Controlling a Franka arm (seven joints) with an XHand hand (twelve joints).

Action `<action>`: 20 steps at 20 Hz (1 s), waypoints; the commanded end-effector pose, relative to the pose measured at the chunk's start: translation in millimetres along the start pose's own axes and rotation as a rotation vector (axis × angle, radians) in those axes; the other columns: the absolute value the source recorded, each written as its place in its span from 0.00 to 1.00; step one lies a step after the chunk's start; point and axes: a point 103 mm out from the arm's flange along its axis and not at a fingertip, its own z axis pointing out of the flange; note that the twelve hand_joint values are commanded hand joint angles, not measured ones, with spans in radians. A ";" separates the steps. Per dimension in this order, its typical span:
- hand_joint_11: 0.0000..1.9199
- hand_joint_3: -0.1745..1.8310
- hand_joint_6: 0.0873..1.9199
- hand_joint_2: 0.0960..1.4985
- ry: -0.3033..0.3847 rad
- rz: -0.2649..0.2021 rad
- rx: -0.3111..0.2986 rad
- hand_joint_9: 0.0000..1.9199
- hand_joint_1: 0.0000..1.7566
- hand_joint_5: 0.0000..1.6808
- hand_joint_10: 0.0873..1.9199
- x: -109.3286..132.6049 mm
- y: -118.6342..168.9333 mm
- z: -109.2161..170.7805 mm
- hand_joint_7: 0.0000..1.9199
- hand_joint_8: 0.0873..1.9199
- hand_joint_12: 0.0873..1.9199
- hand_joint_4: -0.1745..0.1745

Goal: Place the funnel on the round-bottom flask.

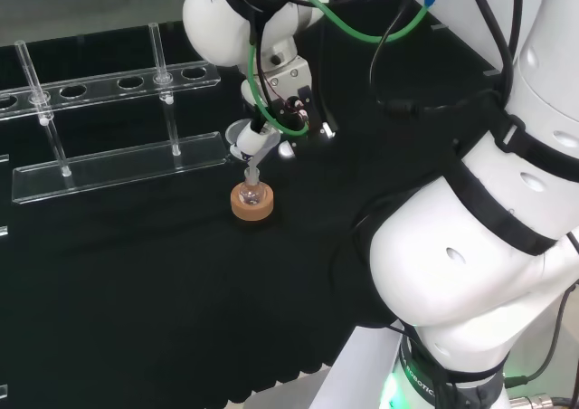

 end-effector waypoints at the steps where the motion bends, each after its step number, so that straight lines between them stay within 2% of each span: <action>1: 0.34 0.38 0.39 0.43 -0.001 -0.004 -0.003 0.50 0.49 0.48 0.24 1.2 1.8 1.2 0.45 0.39 0.62 0.55; 4: 0.34 0.38 0.39 0.43 -0.007 0.019 0.008 0.50 0.49 0.48 0.24 5.4 1.9 -0.5 0.45 0.39 0.62 0.54; 8: 0.34 0.38 0.39 0.43 0.029 -0.002 0.011 0.50 0.49 0.48 0.24 -0.3 0.7 0.9 0.45 0.39 0.62 0.54; 13: 0.34 0.38 0.39 0.43 0.026 -0.026 0.003 0.49 0.48 0.47 0.24 -2.9 0.6 3.8 0.45 0.39 0.62 0.53; 16: 0.33 0.38 0.39 0.43 0.012 -0.035 0.001 0.49 0.48 0.47 0.24 9.1 1.5 0.9 0.45 0.39 0.62 0.53; 20: 0.33 0.38 0.40 0.43 0.005 -0.033 0.007 0.49 0.48 0.46 0.24 13.4 1.6 -0.1 0.44 0.39 0.63 0.52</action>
